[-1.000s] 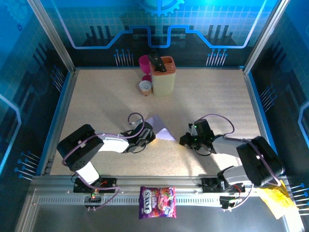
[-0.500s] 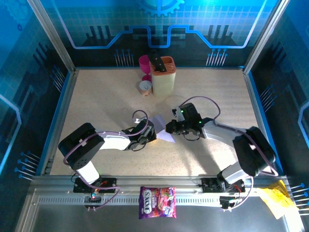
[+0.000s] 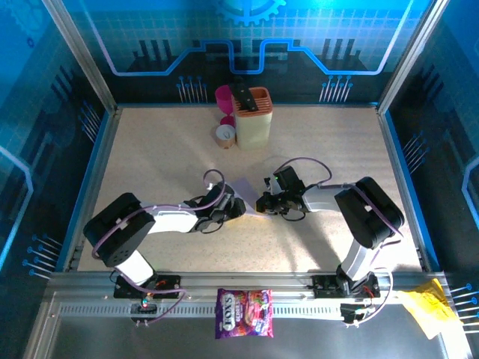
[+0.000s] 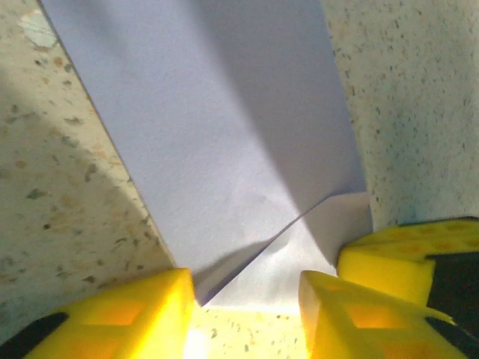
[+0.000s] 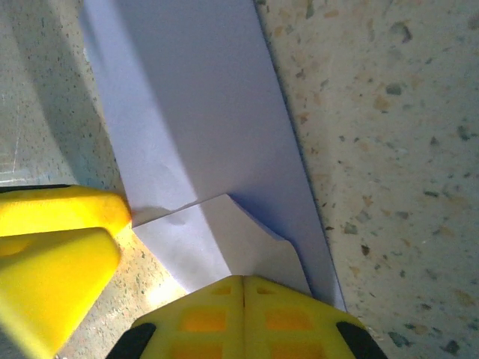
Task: Fold a paper plane with a square sheet of paper (pick it up from the middle)
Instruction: Third fold the triangle at the center of the table.
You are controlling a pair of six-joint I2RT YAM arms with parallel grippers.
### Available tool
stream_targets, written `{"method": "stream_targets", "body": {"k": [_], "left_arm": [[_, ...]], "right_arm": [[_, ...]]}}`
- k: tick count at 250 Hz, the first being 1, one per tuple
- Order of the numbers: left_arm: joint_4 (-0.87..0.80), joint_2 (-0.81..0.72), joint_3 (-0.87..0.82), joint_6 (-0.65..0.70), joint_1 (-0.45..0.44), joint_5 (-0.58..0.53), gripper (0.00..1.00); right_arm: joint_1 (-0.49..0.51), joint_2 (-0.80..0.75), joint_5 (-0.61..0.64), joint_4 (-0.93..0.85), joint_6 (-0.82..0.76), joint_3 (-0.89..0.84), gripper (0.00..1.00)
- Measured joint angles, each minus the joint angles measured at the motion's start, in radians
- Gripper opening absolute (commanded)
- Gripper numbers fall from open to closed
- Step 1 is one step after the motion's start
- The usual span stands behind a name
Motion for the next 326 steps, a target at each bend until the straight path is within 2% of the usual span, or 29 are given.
{"method": "stream_targets", "body": {"k": [36,78,166,220,278,326], "left_arm": [[0.01,-0.024,-0.019,-0.047,0.027,0.049,0.61],[0.027,-0.023,-0.023,-0.094,0.043,0.084,0.6],[0.031,-0.01,-0.025,-0.148,0.061,0.101,0.45],[0.023,-0.007,-0.024,-0.168,0.062,0.1,0.41],[0.004,0.001,-0.021,-0.177,0.062,0.089,0.28],[-0.024,0.01,-0.009,-0.19,0.062,0.081,0.21]], "right_arm": [[-0.004,0.0,-0.01,0.024,0.0,-0.013,0.0],[-0.008,0.003,-0.023,0.044,0.001,-0.021,0.0],[-0.01,0.019,-0.045,0.083,0.005,-0.025,0.0],[-0.01,0.024,-0.054,0.123,0.012,-0.037,0.0],[-0.013,0.024,-0.06,0.142,0.015,-0.046,0.0],[-0.014,0.024,-0.065,0.156,0.02,-0.051,0.0]]}}
